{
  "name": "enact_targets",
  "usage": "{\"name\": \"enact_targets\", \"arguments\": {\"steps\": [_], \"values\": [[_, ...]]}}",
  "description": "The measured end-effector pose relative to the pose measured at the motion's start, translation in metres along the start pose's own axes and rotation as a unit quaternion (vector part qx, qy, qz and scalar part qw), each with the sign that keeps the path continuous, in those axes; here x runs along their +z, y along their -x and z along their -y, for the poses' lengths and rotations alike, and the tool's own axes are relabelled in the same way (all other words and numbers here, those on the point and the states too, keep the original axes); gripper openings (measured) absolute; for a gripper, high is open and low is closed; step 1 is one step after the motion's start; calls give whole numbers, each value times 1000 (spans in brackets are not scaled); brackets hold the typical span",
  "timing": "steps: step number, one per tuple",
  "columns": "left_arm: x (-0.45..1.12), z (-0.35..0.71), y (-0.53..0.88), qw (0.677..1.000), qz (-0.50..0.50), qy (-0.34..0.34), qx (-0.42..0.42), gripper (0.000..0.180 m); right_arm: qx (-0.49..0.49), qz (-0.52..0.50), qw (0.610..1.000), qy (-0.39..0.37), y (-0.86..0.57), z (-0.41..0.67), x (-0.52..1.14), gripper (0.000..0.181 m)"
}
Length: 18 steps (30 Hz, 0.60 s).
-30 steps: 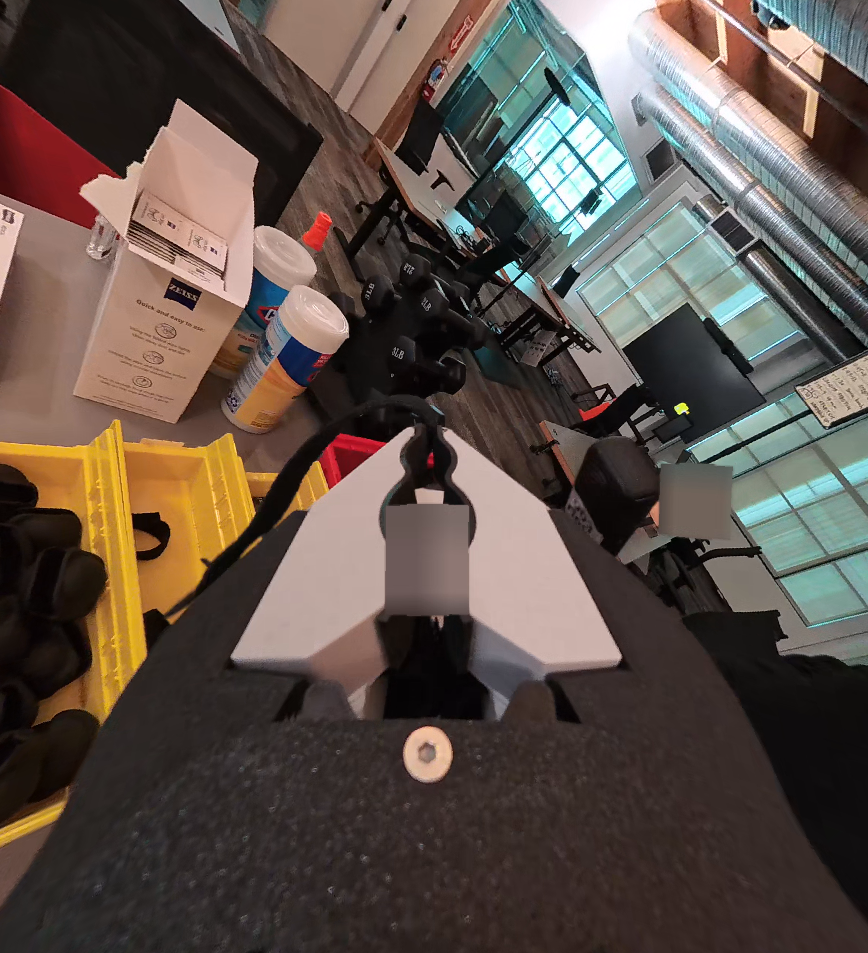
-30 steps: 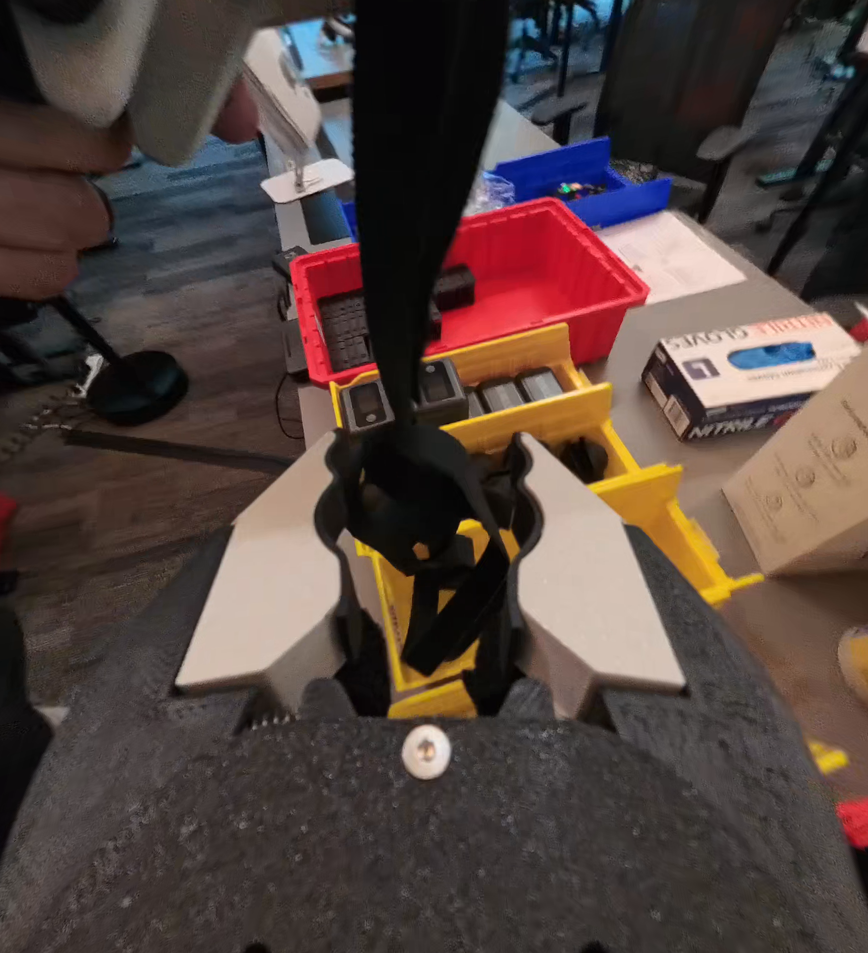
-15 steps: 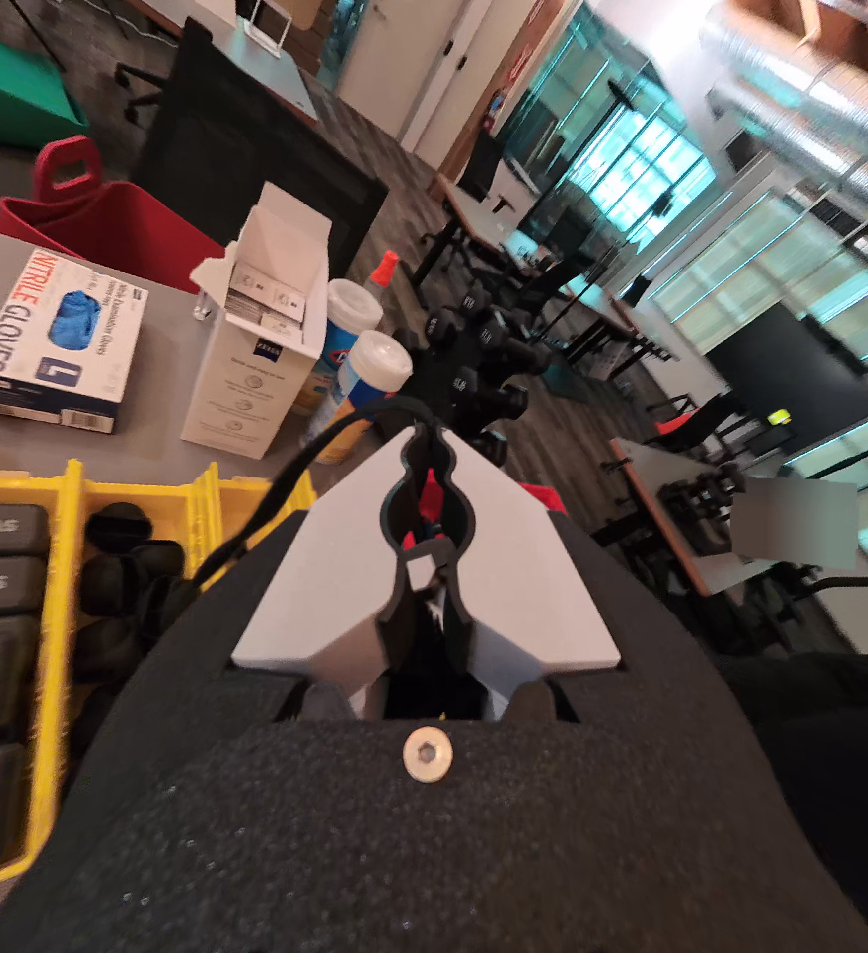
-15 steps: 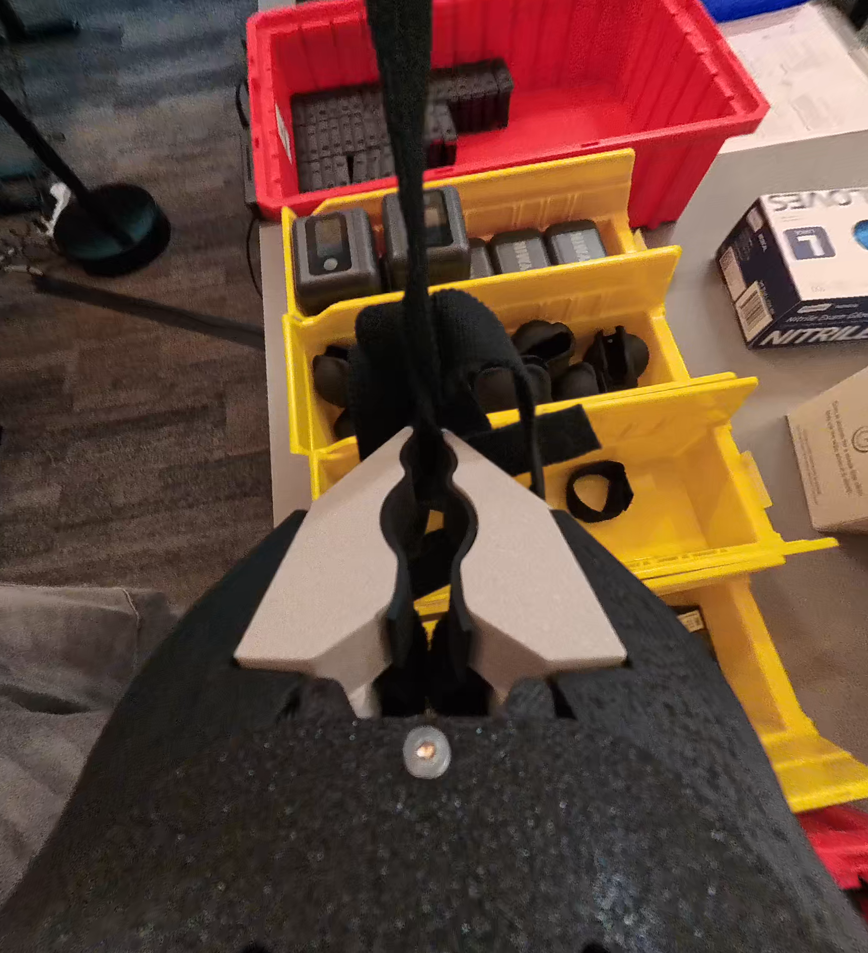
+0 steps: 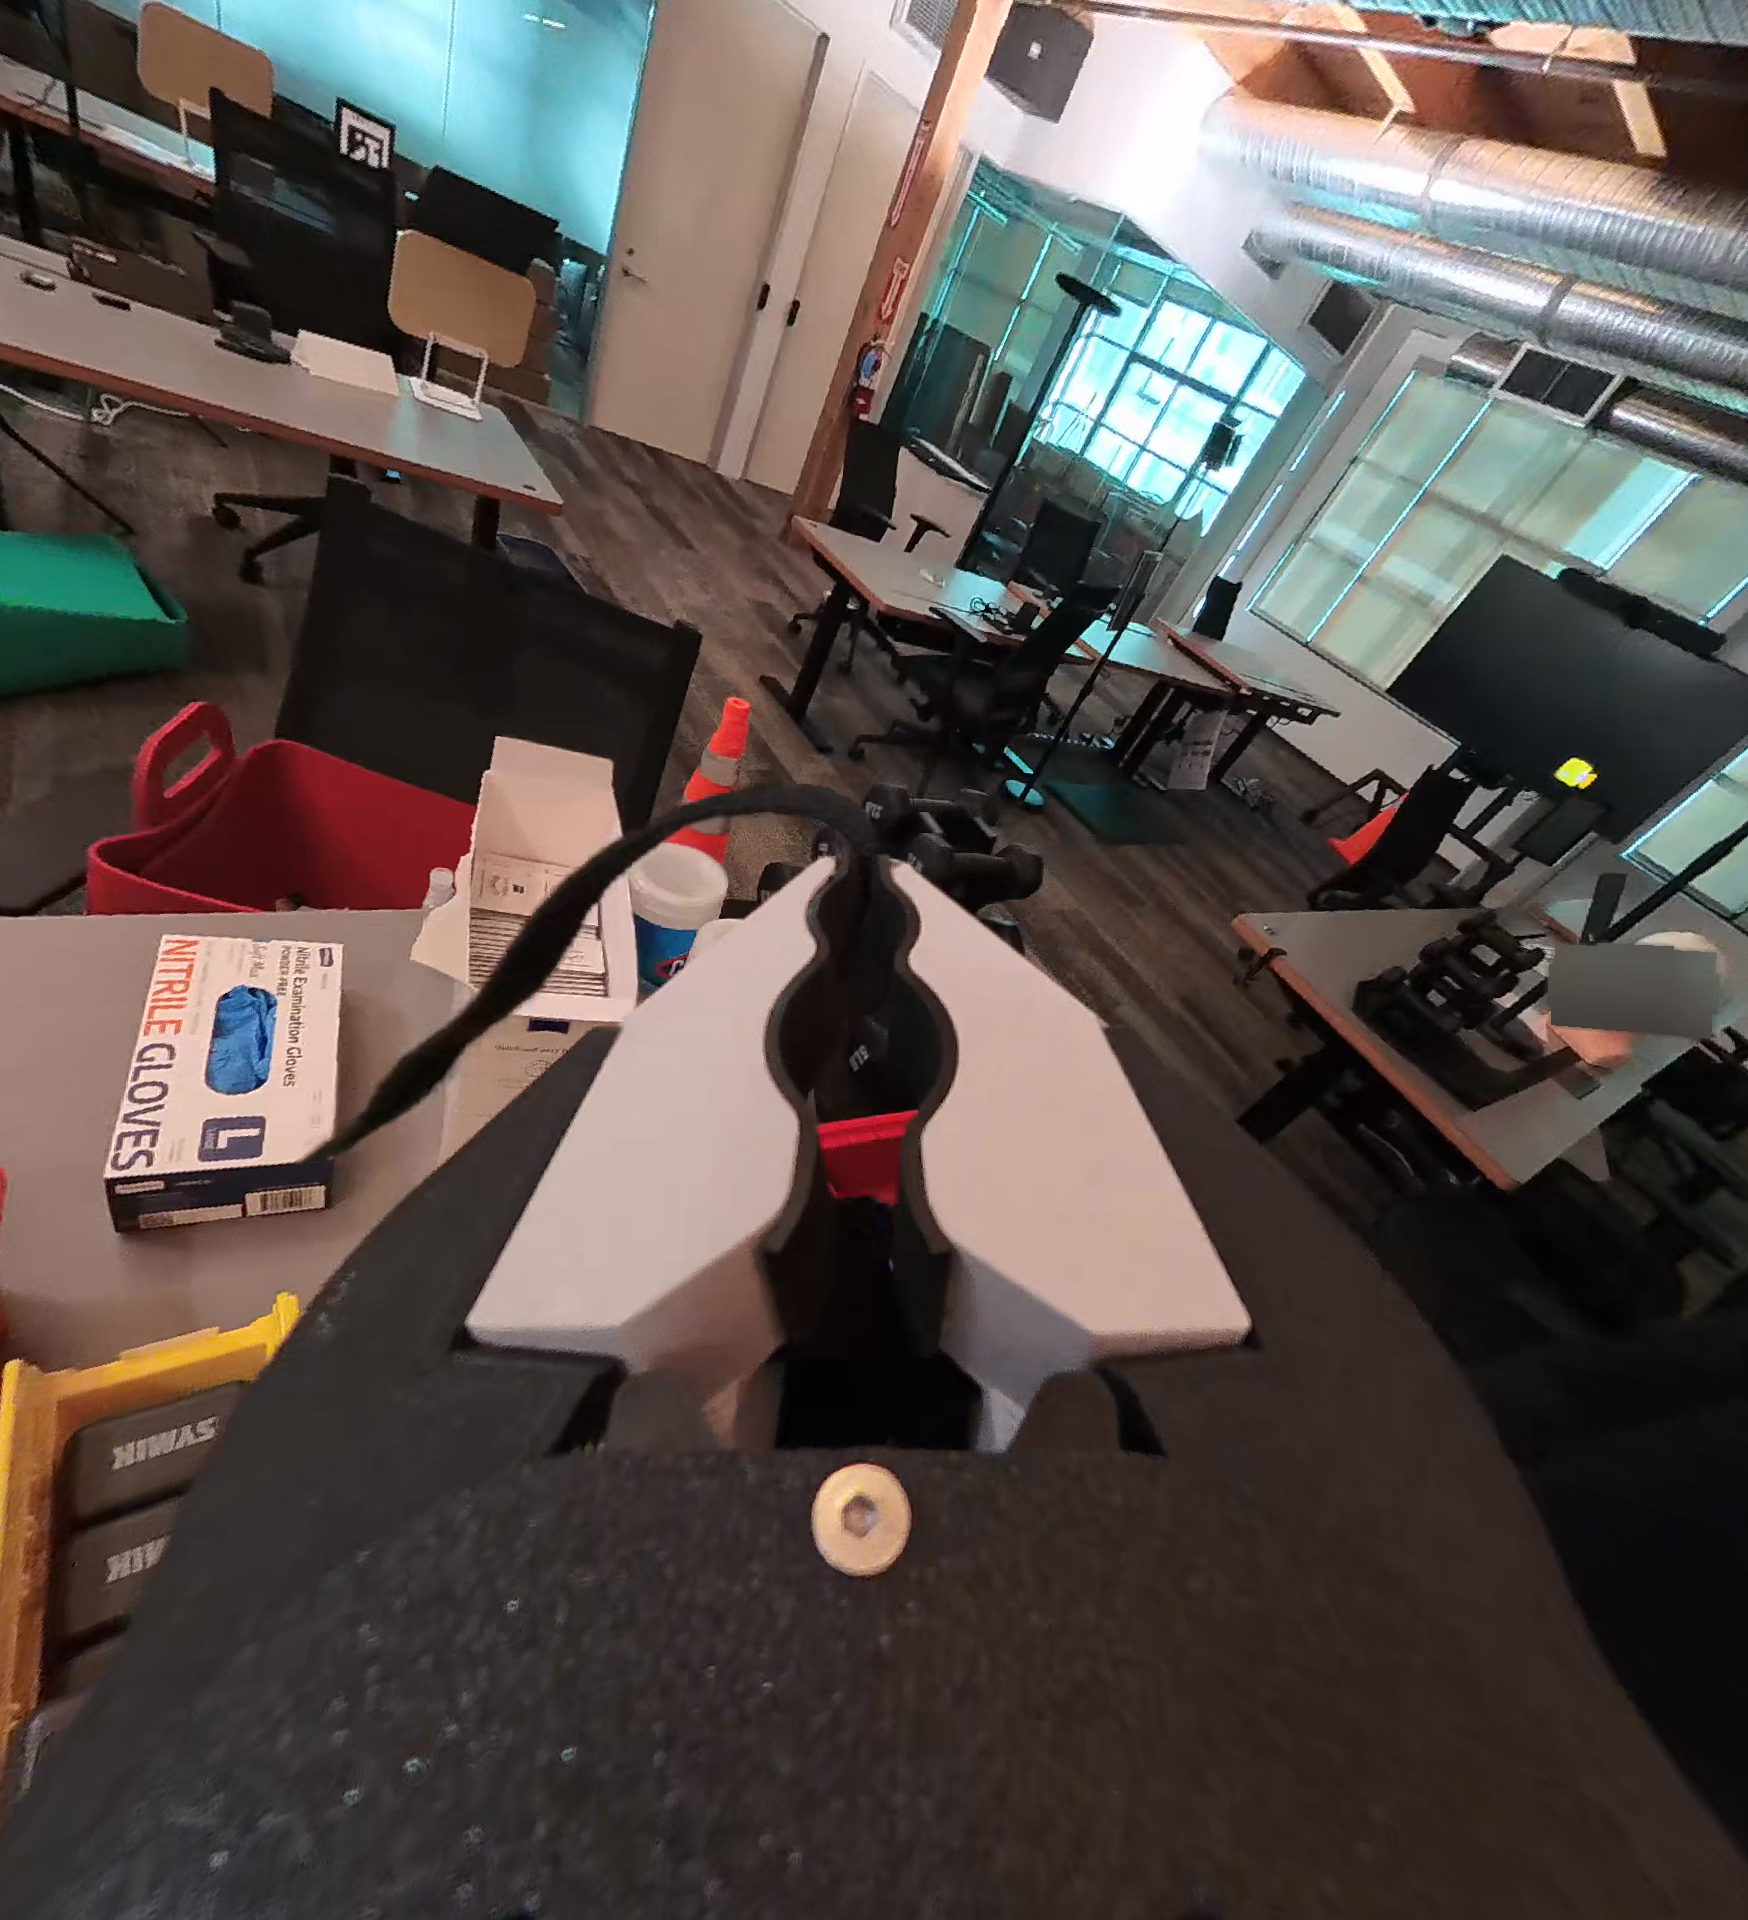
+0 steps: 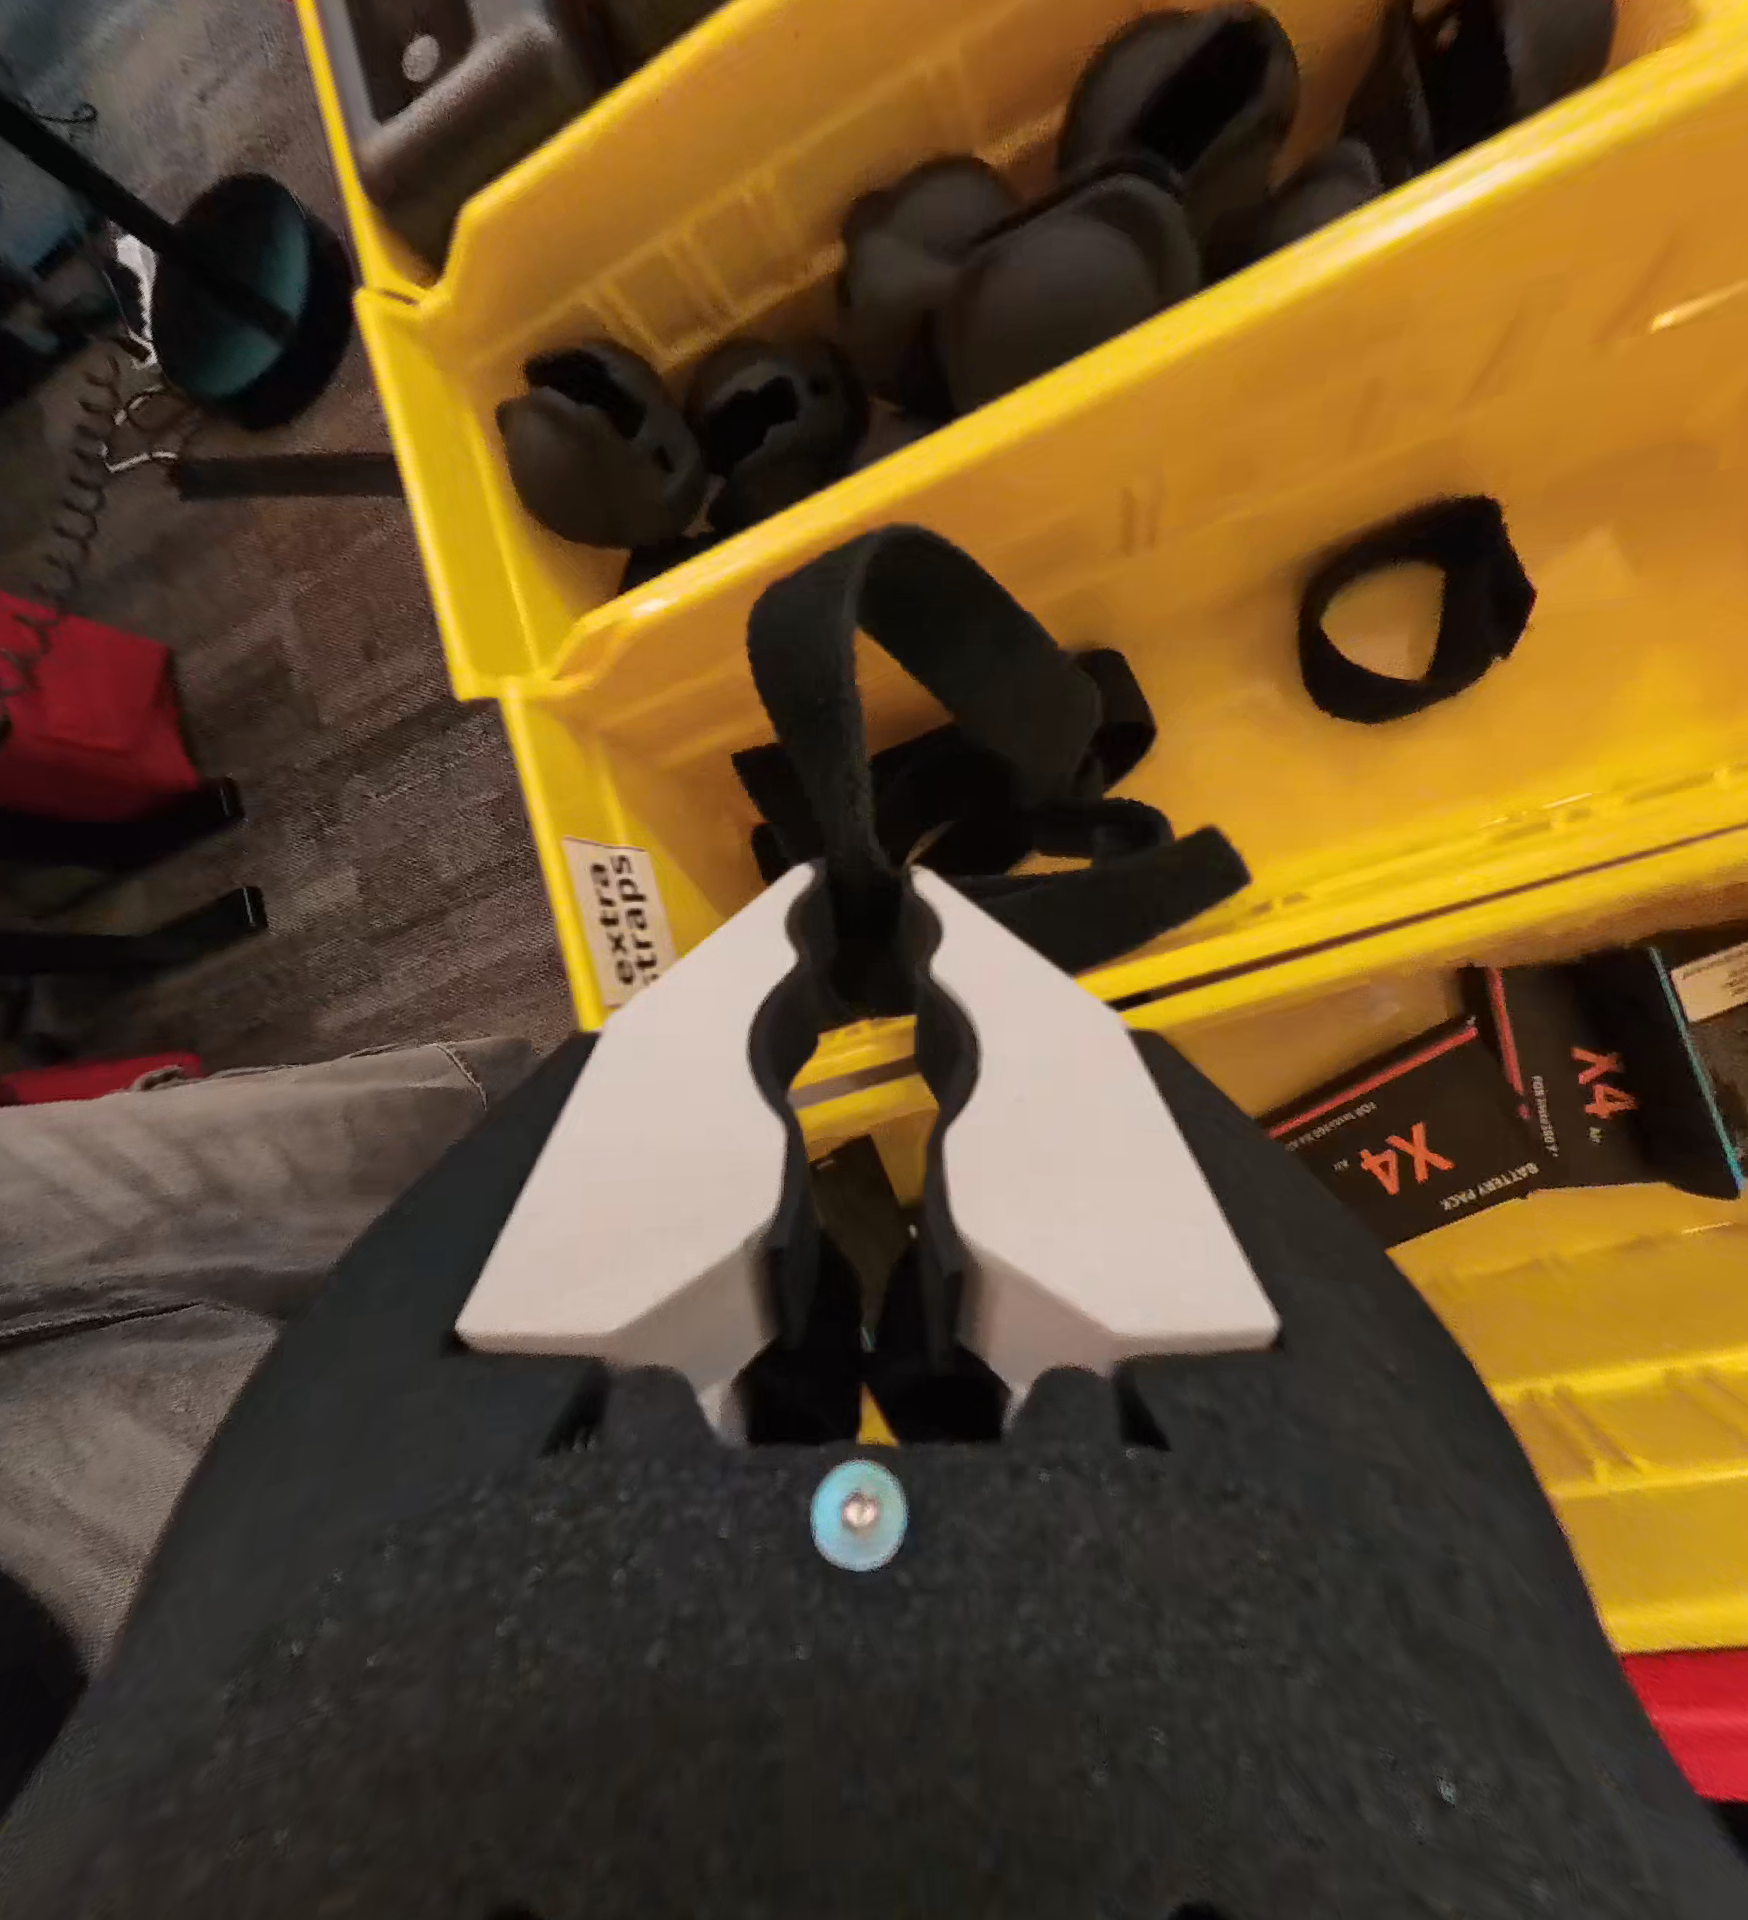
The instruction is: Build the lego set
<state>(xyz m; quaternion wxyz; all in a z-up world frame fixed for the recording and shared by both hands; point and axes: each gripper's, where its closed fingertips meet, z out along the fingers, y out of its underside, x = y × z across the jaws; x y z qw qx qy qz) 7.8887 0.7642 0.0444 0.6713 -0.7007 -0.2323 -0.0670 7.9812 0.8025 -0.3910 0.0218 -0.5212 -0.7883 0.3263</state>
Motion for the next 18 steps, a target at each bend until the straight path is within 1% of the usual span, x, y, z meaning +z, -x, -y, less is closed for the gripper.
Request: {"name": "enact_targets", "arguments": {"steps": [2,5,6,11,12,13,15,16,17,18], "values": [[-3,2,-7,1000,-6,2,2,0,12,25,999,-30,2,10,-6,32],[-4,3,-10,1000,-11,4,-8,0,14,48,994,-97,11,39,-42,62],[-4,2,-10,1000,-9,6,-9,0,-2,39,991,-127,13,52,-62,67],[-1,0,-16,1000,-17,17,-8,0,-136,18,954,-267,54,147,-150,65],[0,0,-18,1000,-17,18,-7,0,-155,4,949,-276,58,163,-156,64],[1,1,-20,1000,-18,17,-7,0,-170,12,944,-283,65,177,-157,65],[1,4,-23,1000,-19,14,-7,0,-168,75,936,-300,88,199,-157,72],[1,6,-25,1000,-22,12,-6,0,-159,86,936,-304,92,207,-157,71],[2,8,-27,1000,-25,11,-5,0,-158,85,937,-299,94,211,-154,65],[2,10,-29,1000,-26,9,-1,0,-168,97,937,-292,101,212,-152,50]]}}
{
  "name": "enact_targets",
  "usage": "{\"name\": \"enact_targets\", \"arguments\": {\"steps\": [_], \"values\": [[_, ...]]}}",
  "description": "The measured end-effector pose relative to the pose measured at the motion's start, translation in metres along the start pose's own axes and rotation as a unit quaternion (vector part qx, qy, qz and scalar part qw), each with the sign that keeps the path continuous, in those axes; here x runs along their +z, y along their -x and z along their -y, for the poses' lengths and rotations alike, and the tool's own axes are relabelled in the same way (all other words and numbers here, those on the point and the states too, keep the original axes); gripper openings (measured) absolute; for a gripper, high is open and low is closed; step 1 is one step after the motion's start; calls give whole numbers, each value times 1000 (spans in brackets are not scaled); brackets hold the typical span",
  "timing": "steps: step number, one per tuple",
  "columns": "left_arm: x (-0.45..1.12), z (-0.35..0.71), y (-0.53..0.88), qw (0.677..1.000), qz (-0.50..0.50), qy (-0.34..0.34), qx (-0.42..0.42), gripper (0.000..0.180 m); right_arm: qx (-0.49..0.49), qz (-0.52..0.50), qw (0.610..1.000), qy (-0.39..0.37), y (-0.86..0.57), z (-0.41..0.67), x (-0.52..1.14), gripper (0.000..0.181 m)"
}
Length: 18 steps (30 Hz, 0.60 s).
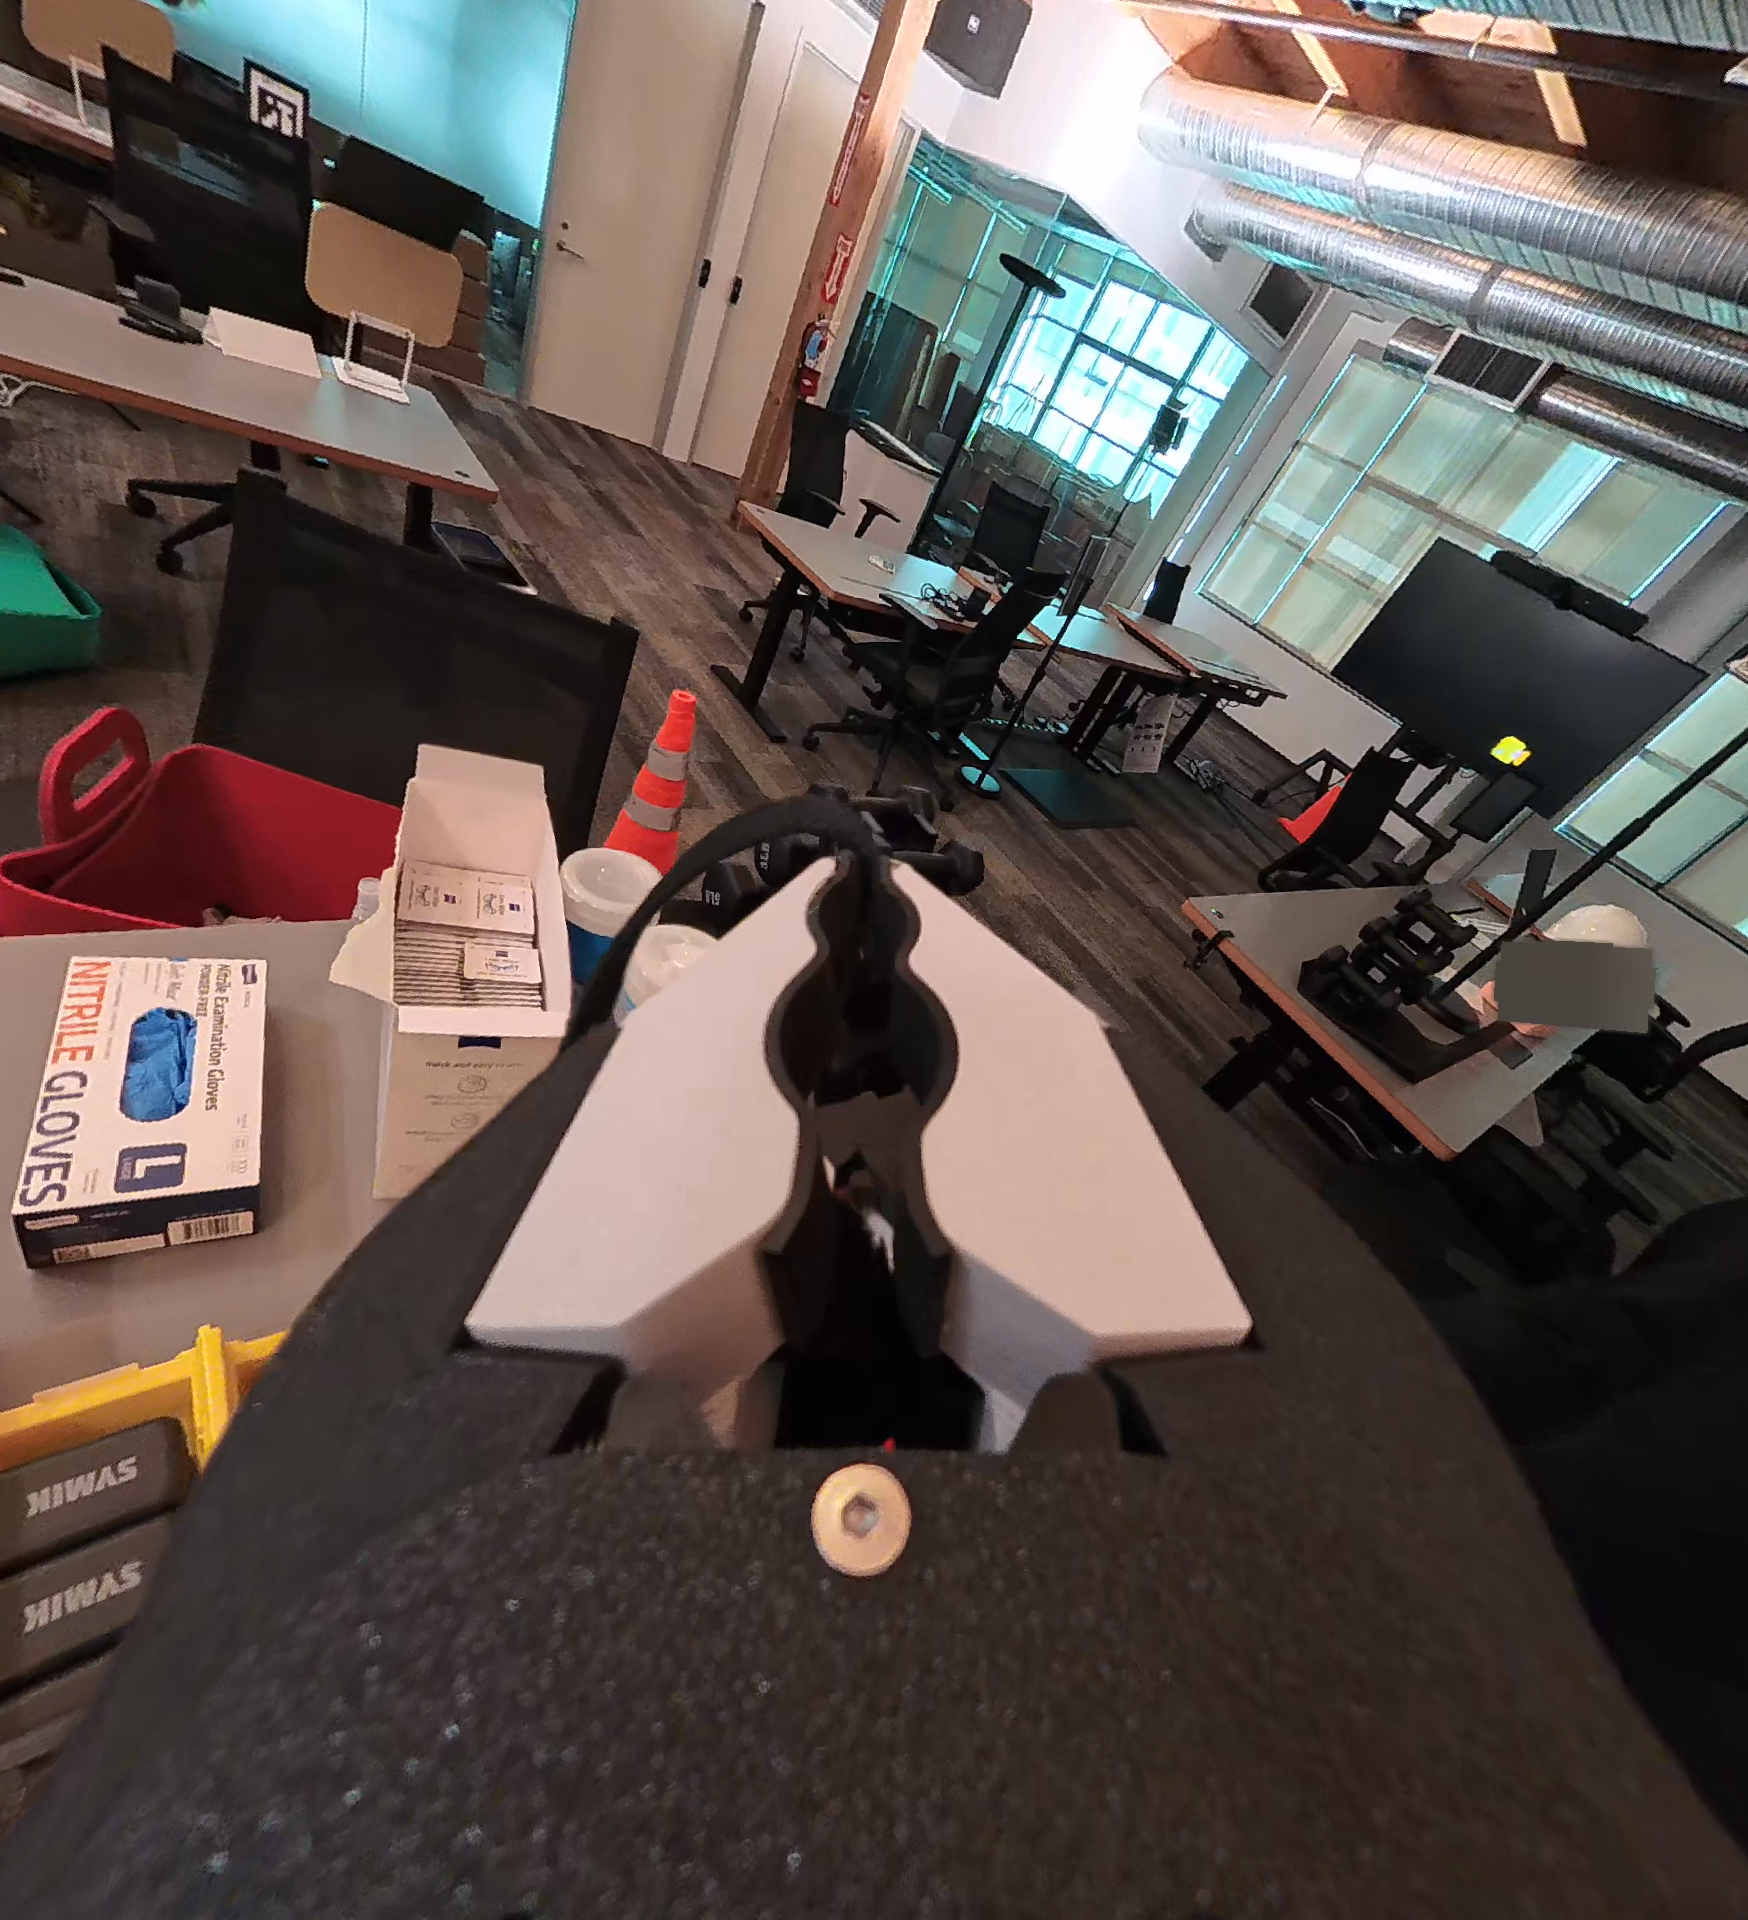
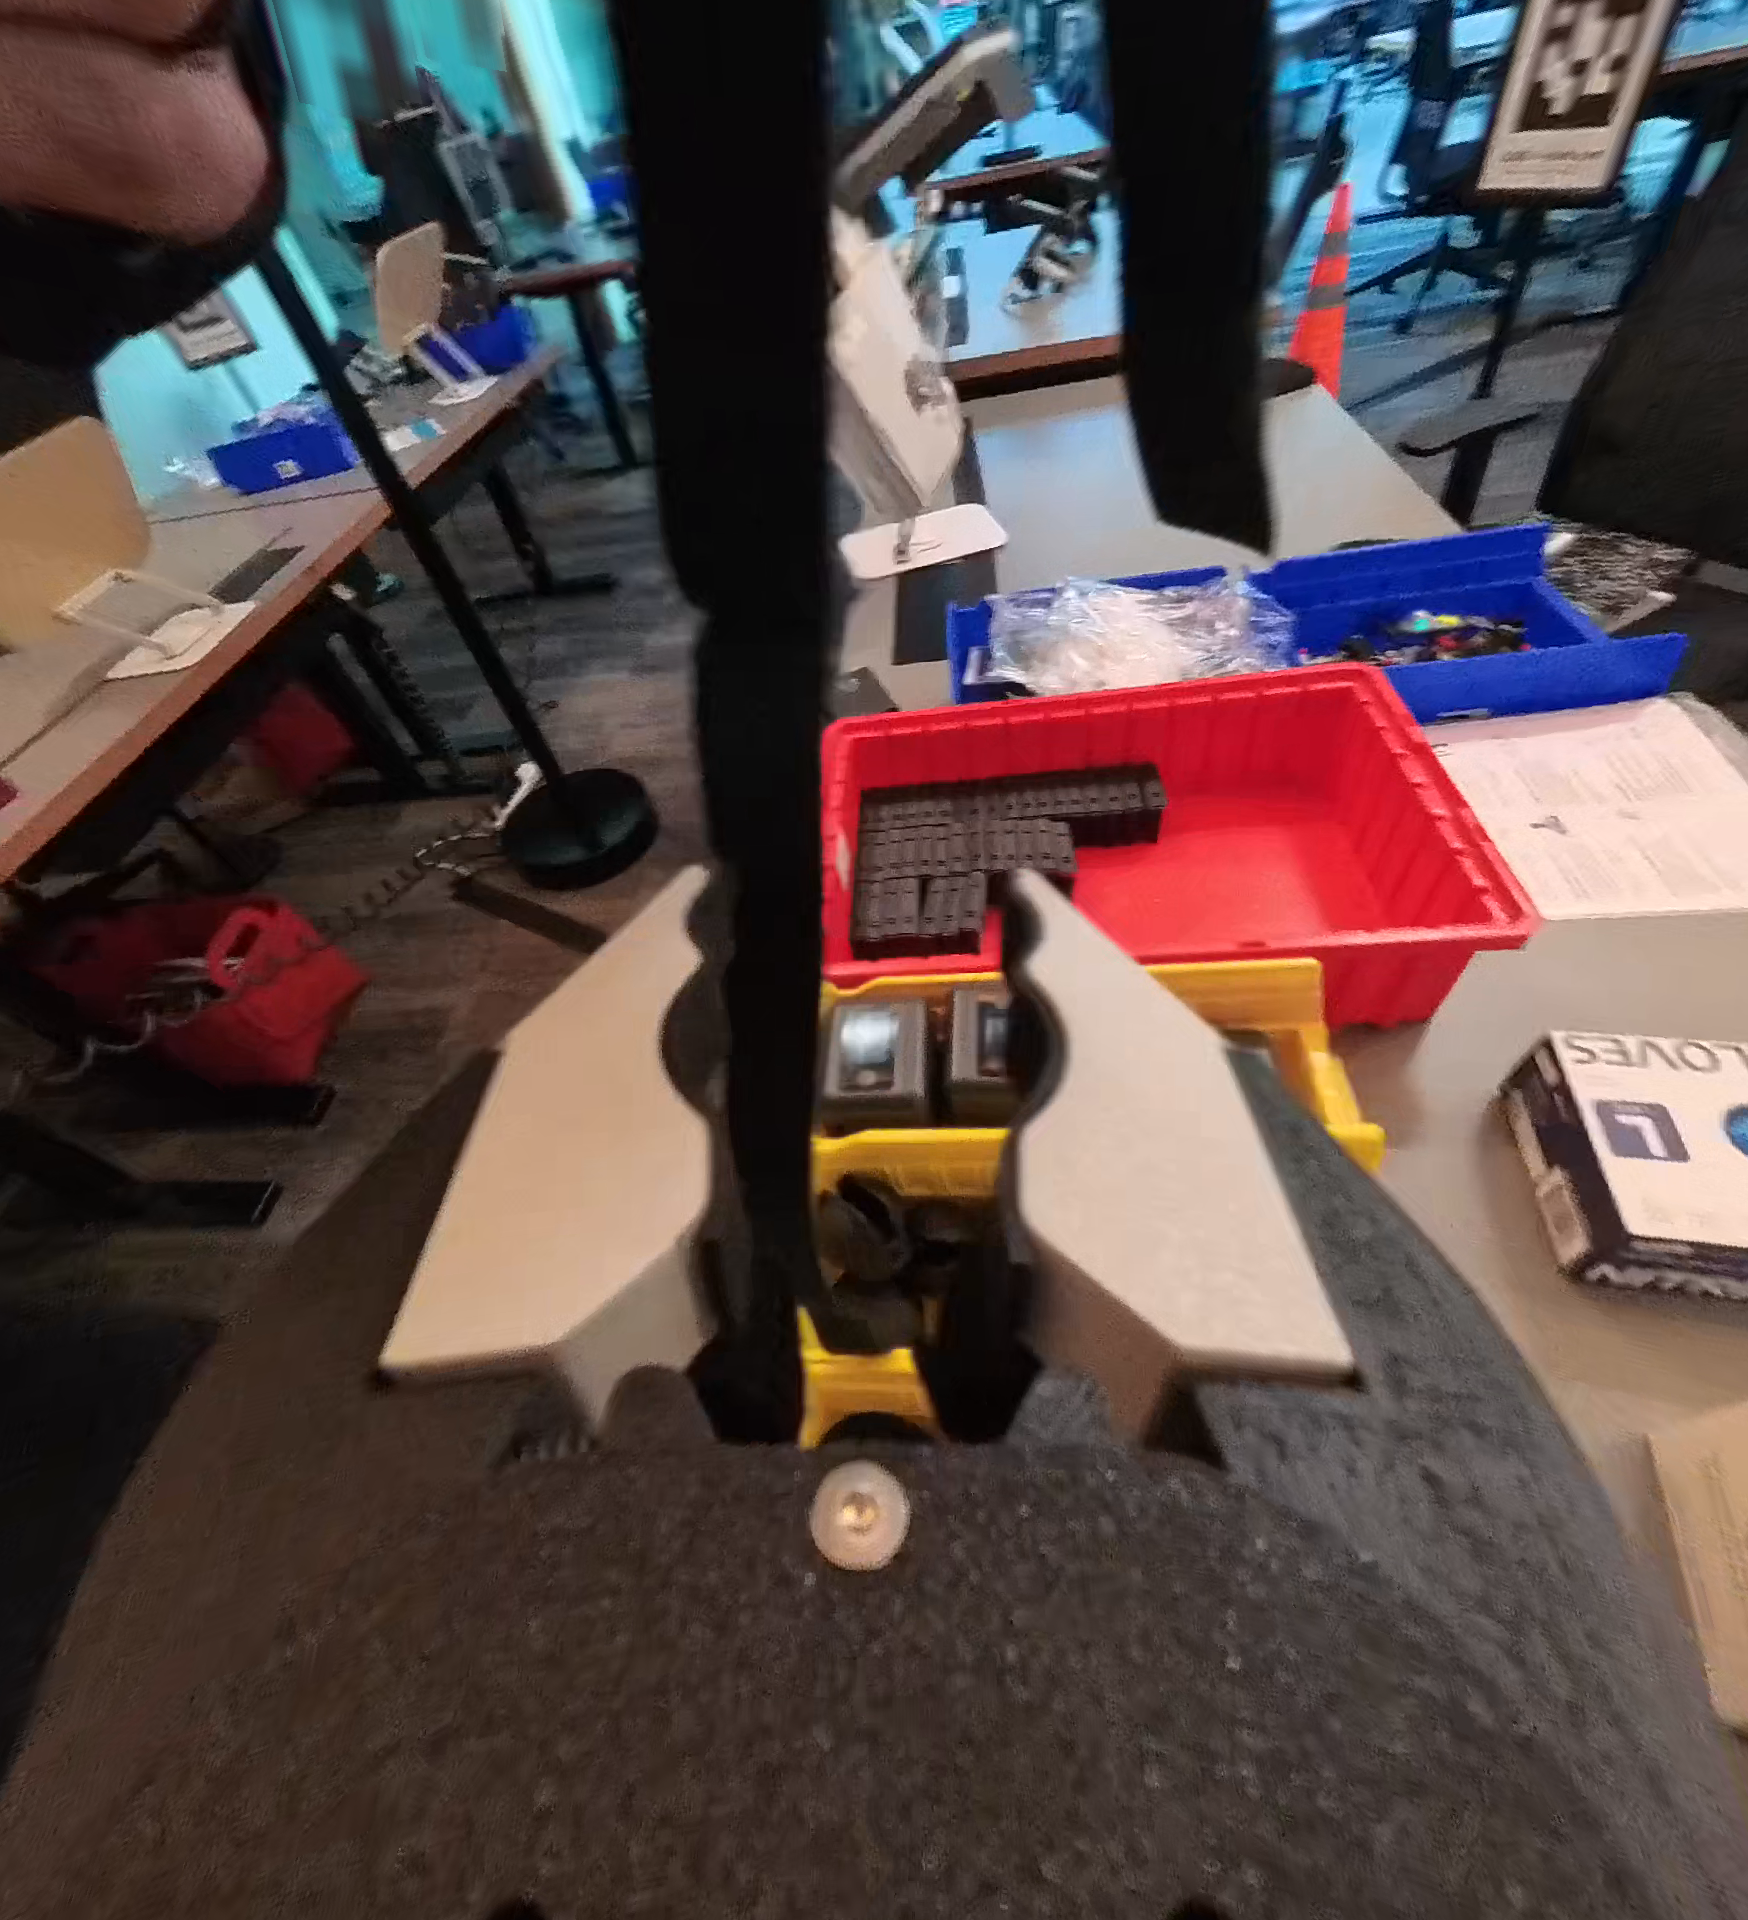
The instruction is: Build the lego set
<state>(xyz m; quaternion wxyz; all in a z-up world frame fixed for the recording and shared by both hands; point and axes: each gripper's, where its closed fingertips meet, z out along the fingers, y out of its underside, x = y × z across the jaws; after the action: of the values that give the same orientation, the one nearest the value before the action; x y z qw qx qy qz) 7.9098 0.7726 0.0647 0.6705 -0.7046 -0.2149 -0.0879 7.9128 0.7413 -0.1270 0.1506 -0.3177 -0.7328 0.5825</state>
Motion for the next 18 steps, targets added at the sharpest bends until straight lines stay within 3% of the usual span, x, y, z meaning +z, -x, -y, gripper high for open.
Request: {"name": "enact_targets", "arguments": {"steps": [1,2,18], "values": [[0,2,-1,1000,1,-3,4,0,-11,32,999,5,11,0,1,13],[-1,6,-2,1000,2,-7,7,0,-21,25,999,0,12,1,1,1],[-39,56,31,991,88,-90,45,0,-13,35,999,26,10,-39,-38,0]]}}
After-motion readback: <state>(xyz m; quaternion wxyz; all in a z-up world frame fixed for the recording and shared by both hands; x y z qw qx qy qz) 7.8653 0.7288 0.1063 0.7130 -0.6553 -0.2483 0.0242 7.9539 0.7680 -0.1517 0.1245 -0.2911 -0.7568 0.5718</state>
